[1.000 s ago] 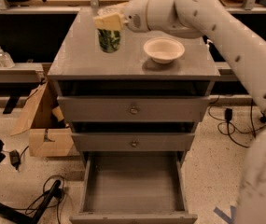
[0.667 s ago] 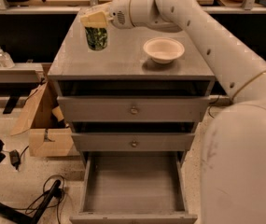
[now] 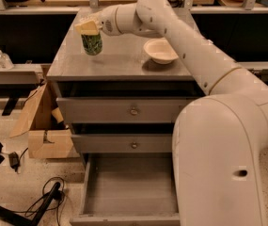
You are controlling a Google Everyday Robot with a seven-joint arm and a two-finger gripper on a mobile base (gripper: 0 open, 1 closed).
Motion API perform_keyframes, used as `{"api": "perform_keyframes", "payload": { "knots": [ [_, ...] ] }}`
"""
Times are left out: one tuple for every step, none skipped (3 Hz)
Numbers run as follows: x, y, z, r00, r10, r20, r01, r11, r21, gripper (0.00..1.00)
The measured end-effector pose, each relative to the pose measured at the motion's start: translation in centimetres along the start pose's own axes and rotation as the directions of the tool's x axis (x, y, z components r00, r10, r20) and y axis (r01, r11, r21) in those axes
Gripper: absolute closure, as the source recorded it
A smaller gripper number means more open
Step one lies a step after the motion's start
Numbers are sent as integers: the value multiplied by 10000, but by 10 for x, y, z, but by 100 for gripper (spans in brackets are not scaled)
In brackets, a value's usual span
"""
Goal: Pick green can from bottom drawer and place on counter
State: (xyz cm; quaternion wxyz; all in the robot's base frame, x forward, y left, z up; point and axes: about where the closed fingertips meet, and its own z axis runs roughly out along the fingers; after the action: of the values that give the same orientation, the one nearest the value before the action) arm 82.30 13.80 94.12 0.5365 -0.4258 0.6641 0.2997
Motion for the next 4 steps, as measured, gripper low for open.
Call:
{"api": "perform_keyframes", "payload": {
  "knots": [
    [2,-1,5,10000,1,-6,-1,10000,46,85],
    [3,2,9,10000,7,-13,-7,10000,-4,62],
    [4,4,11,10000,16,-21,-16,10000,-50,39],
    [4,6,14,10000,25,-29,-25,10000,-96,15]
  ]
}}
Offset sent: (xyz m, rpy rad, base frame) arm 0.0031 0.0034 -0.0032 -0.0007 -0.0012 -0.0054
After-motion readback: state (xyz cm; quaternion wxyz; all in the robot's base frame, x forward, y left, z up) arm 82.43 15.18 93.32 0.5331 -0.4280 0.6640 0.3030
